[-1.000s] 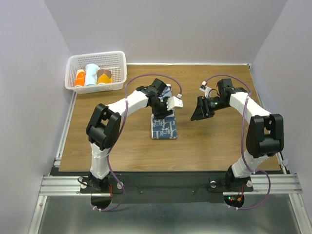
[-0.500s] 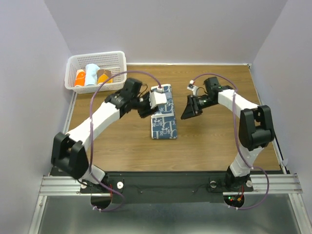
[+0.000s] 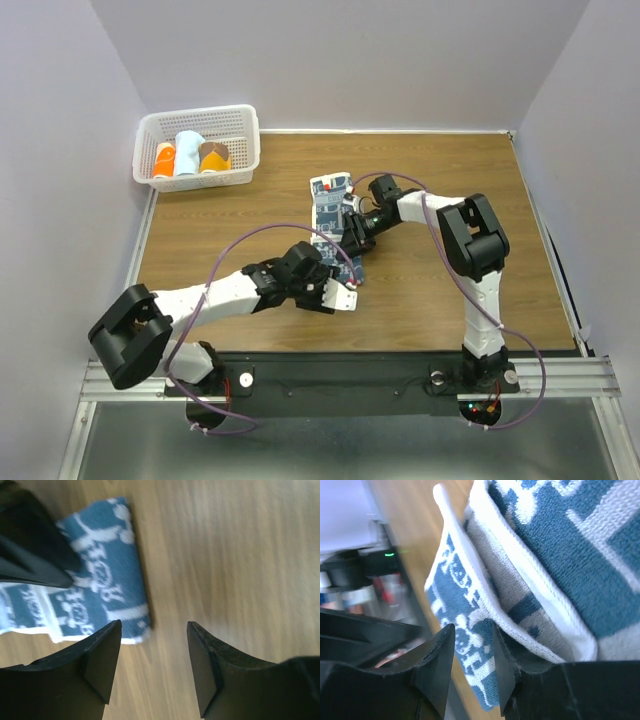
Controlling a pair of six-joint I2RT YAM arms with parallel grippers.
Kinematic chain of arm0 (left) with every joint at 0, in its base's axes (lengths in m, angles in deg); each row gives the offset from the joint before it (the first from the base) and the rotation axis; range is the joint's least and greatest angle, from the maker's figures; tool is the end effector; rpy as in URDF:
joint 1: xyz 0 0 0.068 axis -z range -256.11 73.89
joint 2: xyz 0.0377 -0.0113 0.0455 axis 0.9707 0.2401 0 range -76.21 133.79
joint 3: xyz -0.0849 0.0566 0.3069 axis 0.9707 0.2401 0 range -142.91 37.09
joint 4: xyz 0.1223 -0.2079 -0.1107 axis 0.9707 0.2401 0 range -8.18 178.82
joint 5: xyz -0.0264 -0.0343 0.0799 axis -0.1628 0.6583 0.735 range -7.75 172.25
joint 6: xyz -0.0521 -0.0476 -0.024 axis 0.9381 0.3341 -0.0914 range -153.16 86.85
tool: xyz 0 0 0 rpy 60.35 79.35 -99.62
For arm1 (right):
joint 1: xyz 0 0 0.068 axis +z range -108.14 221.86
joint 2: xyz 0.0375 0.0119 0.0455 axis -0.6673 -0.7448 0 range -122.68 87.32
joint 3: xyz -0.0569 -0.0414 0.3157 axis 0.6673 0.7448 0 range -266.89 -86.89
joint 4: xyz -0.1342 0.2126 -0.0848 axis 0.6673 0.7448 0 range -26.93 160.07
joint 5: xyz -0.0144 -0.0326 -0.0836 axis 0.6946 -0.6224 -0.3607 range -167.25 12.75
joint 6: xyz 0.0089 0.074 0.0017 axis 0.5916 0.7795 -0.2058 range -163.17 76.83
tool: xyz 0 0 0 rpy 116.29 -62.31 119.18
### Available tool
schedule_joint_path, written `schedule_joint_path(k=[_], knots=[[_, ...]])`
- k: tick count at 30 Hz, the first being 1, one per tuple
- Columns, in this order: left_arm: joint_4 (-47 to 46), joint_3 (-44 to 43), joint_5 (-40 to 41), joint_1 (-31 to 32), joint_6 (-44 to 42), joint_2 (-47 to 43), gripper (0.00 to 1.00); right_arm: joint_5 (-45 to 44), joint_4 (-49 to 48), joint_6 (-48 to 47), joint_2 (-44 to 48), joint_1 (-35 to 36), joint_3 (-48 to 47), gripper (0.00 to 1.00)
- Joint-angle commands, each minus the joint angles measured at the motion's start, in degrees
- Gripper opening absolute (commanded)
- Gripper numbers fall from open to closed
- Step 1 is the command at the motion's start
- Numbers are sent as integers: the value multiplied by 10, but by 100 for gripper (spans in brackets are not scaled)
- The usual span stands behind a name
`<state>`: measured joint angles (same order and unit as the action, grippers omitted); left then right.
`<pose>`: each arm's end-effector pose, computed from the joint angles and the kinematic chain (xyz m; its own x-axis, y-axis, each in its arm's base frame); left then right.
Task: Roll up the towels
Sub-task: Roll the towel
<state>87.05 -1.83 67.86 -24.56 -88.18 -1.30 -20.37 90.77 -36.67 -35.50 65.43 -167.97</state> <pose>0.1594 -0.2257 0.2319 0.4819 0.6694 -0.5654 0.8373 -0.1615 0.5224 0.3962 0.2300 0.1566 -0.9080 -0.3286 -0.2600 -0.3877 0.4231 0.8189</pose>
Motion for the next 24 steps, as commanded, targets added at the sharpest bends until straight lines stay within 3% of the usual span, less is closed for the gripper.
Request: schedule_joint_path(k=[1,12,17,24], knots=[[-115,0,44,16,0,29,65,-28,-30,11,-26,-5,4,42],[-150,-10,52,27,-11,131,54,-32,-32,-1,-30,-5,34,42],[-120,-14,39,31,-13,120,28,-18,-31,-11,-8,-5,54,42],[7,-52,-48,34,25,88,6,12,-20,-18,90,5,99,47]])
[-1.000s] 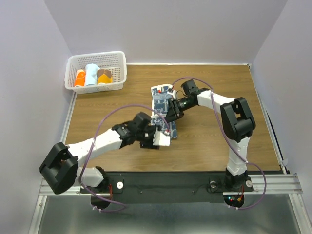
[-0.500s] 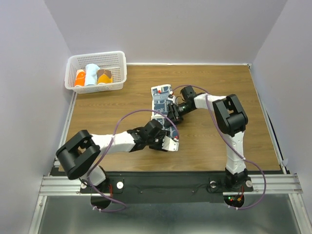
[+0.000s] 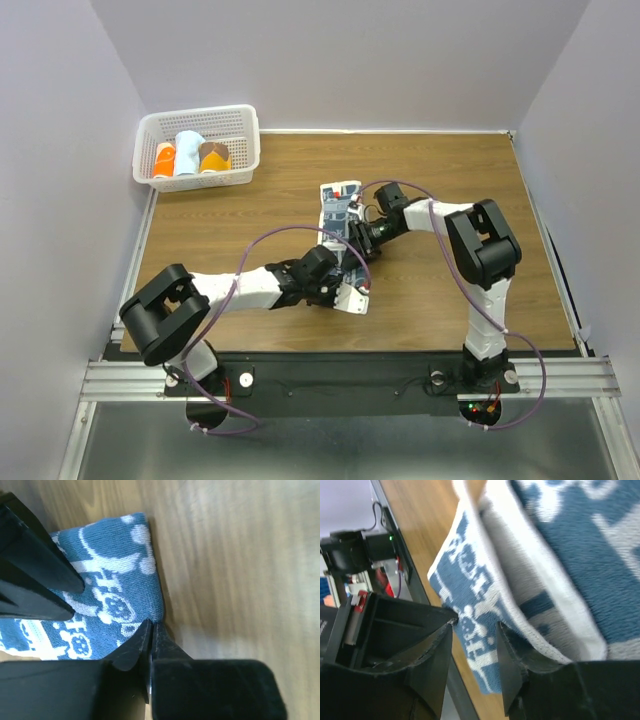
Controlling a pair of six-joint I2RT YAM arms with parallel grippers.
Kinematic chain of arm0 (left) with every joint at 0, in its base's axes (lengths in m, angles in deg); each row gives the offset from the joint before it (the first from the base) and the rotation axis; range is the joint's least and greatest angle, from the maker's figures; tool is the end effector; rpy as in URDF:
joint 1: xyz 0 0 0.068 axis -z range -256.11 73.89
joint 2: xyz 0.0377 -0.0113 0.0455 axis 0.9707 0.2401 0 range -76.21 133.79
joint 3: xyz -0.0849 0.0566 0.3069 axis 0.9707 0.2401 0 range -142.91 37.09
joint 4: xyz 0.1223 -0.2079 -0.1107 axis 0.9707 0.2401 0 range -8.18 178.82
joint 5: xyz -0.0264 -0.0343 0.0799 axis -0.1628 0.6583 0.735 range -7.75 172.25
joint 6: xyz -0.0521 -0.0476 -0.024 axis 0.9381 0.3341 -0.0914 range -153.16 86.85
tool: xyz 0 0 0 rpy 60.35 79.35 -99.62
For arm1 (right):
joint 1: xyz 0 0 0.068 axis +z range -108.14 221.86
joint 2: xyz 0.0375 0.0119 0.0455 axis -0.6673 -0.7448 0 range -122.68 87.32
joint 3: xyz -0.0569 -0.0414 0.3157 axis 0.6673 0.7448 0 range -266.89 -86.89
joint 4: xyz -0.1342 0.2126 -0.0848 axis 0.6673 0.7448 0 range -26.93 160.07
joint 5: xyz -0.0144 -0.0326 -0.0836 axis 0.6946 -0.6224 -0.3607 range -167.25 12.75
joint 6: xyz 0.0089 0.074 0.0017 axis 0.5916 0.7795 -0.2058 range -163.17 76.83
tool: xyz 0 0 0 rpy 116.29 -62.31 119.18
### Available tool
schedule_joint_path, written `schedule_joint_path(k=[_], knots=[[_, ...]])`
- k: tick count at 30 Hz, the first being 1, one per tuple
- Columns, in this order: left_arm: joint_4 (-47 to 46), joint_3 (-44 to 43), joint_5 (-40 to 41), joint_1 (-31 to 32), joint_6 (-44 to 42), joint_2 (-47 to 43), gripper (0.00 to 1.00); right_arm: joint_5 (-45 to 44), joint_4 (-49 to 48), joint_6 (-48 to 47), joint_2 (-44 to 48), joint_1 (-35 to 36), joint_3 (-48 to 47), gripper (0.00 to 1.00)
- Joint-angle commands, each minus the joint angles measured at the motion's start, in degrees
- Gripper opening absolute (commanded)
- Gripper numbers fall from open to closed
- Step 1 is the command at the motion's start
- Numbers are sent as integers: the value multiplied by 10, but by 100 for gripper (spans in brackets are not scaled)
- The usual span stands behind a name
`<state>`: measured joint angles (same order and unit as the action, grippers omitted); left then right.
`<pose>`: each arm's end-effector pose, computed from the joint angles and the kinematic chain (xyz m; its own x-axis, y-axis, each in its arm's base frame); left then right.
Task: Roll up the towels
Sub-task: Roll the towel
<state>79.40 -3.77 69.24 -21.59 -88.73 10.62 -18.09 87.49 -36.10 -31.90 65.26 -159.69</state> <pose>0.1724 -0.2660 0.1985 0.5065 0.6741 -0.5377 0.8320 -0.2182 0.5101 0.3680 0.2178 0.1499 -0.9173 -0.3281 -0.2258 -0.3519 0.4020 0.8453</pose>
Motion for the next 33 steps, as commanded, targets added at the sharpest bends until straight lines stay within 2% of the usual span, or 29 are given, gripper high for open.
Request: schedule_joint_path(k=[1,6,10,16,22,33], knots=[[88,-34,-66,4,37,-32,5,-5,15,-26,62,6,15,47],[139,-61,-101,7,56,-35,0,-53,22,-28,104,6,-12,52],[203,-100,-143,9,64,-34,0,-120,22,-29,79,5,-48,52],[265,-159,-165,7,81,-14,0,-70,25,-36,18,8,-43,52],[281,-202,-178,-25,85,18,0,-45,31,-52,19,14,-17,51],[240,-255,-163,-84,79,77,0,-23,43,-65,21,21,-9,51]])
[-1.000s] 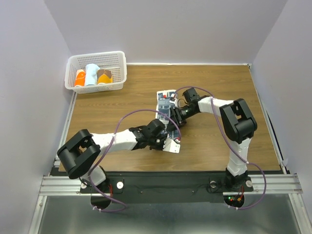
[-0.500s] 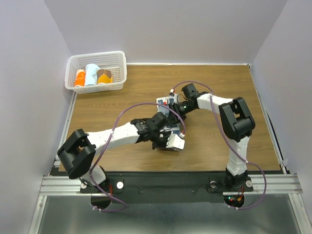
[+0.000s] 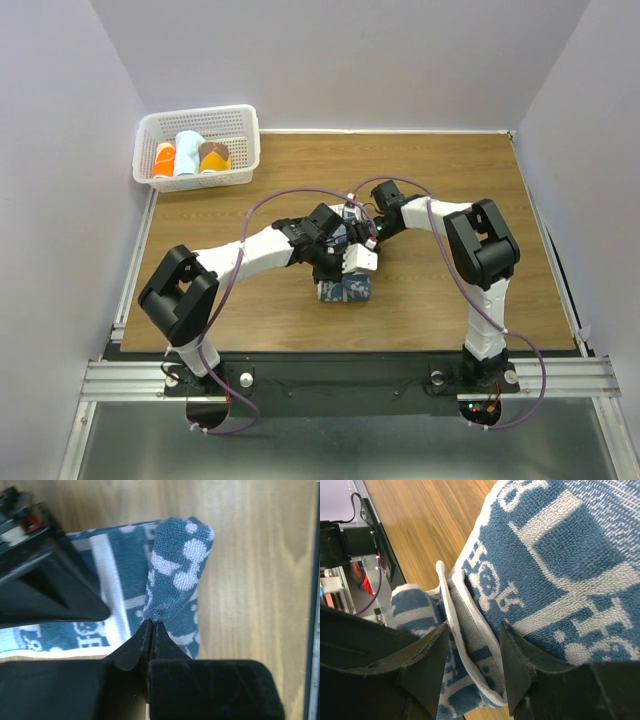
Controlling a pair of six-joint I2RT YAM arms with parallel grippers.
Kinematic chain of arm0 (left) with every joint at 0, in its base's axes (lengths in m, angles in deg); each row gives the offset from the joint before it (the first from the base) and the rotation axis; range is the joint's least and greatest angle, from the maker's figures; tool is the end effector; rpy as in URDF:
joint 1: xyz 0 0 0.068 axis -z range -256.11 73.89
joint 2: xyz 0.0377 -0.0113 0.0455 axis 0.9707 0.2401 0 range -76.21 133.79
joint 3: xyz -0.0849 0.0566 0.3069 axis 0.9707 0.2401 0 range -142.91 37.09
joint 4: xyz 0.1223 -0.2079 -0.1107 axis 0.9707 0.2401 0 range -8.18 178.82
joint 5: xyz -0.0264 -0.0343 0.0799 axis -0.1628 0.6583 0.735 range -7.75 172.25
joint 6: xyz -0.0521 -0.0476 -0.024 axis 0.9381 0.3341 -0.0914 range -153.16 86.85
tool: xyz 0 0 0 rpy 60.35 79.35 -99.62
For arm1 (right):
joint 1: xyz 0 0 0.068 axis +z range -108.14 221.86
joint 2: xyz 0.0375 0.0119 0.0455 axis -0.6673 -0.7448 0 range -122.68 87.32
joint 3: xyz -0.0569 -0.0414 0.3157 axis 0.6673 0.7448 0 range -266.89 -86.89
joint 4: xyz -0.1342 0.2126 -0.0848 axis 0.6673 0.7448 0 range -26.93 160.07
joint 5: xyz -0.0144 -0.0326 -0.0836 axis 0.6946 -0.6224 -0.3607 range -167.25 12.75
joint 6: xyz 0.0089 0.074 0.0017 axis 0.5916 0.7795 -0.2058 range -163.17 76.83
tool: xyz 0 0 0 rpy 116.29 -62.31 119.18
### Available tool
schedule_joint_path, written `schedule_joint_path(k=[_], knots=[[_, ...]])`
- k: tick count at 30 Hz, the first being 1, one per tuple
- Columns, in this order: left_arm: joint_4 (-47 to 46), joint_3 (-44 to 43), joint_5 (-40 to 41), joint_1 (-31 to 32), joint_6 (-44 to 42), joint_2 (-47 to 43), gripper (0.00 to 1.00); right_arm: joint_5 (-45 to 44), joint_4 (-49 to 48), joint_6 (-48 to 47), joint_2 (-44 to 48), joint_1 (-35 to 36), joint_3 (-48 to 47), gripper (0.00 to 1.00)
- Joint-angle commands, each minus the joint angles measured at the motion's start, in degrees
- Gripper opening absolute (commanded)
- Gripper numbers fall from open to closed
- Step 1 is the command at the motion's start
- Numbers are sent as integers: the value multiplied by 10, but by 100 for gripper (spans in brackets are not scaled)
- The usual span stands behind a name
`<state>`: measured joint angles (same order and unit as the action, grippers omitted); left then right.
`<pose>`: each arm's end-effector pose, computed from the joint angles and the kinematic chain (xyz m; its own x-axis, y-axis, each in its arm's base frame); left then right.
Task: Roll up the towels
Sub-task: Roll the towel
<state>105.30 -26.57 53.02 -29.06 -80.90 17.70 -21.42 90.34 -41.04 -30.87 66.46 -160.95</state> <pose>0.2251 -0.2866 0.2513 0.2490 0.6804 -0.6892 0.9685 -0.1791 0.1731 0.3646 0.2239 0.1581 -0.8788 -0.3793 -0.2895 -0.4413 0.4152 0.7955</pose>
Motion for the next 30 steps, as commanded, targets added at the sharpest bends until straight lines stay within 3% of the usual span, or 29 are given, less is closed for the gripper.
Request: schedule_joint_path(k=[1,10,20,30], knots=[[-26,-27,0,-12,0,9,0,13,15,-17,9,9,3,51],[-113,8,28,-21,8,22,0,-16,28,-10,23,3,-23,66],[-107,13,16,-21,-4,15,0,-31,97,-37,67,-39,-71,64],[-99,5,-13,-33,-16,55,0,-11,174,-107,133,-62,-7,65]])
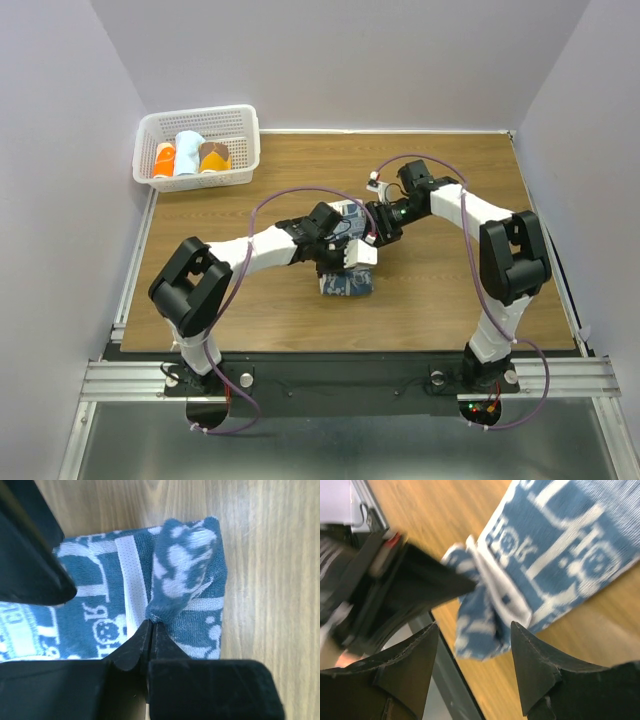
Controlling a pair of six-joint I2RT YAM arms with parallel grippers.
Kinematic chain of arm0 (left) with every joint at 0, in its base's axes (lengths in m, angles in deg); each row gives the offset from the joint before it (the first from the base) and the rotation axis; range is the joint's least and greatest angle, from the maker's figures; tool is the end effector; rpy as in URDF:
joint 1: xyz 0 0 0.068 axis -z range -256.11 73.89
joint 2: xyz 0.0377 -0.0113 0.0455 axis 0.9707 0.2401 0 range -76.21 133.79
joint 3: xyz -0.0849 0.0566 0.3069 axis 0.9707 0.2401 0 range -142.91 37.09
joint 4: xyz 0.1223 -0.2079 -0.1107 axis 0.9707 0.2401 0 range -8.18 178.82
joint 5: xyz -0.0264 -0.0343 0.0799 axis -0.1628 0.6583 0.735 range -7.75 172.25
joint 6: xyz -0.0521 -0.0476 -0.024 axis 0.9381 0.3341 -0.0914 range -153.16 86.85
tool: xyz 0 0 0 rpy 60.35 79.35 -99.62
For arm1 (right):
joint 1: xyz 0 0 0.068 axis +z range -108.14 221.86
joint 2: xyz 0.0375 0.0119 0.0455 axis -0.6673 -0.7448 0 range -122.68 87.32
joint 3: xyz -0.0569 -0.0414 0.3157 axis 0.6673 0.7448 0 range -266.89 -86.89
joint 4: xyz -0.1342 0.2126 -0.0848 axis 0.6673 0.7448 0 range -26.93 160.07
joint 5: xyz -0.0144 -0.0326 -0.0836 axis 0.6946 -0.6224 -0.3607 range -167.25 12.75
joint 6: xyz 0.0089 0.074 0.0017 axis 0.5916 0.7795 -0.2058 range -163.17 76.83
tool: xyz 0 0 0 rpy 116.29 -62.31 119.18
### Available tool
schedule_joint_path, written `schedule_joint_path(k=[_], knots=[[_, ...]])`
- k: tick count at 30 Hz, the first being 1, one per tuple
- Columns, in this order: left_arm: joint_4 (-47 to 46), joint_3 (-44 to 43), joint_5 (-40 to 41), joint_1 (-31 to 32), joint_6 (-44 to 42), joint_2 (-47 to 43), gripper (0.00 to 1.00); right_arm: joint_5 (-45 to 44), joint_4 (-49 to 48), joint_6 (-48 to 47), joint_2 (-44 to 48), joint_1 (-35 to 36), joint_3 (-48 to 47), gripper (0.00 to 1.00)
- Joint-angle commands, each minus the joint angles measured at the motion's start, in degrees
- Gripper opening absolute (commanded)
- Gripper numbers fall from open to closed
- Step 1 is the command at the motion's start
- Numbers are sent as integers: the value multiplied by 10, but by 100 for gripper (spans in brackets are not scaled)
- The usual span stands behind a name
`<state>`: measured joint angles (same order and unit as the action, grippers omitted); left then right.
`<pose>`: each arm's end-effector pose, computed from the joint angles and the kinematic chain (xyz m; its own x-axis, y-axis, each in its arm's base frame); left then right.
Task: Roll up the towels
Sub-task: Roll the towel
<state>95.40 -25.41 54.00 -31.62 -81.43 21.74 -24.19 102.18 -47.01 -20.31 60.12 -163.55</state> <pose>0.2548 -0.2917 0.2332 0.2674 0.6589 -0.7031 0.9602 -0.1214 0.2514 0.3625 0.1723 0.2329 -0.8610 -0.3264 -0.3902 -0.5056 0.4646 0.7270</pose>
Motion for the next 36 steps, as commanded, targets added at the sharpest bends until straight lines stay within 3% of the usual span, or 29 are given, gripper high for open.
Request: schedule_joint_path(k=[1,16,20,22,23,27,32,36], knots=[[0,-11,-24,-12,-12,24,0,18,61,-63,29,2,22,65],[21,-51,-34,-29,-30,70,0,6,86,-104,-34,5,13,67],[22,-53,-36,-28,-27,68,1,-10,63,-83,-58,8,12,60],[25,-54,-35,-29,-24,63,6,-18,47,-71,-76,8,14,54],[27,-54,-33,-29,-23,59,8,-20,45,-65,-83,7,15,46],[31,-39,-22,-29,-24,29,28,-43,31,-51,-97,8,28,31],[34,-18,5,-30,-25,-37,45,-52,26,-39,-109,8,32,28],[5,28,35,-21,-29,-106,52,-58,25,-35,-116,8,33,27]])
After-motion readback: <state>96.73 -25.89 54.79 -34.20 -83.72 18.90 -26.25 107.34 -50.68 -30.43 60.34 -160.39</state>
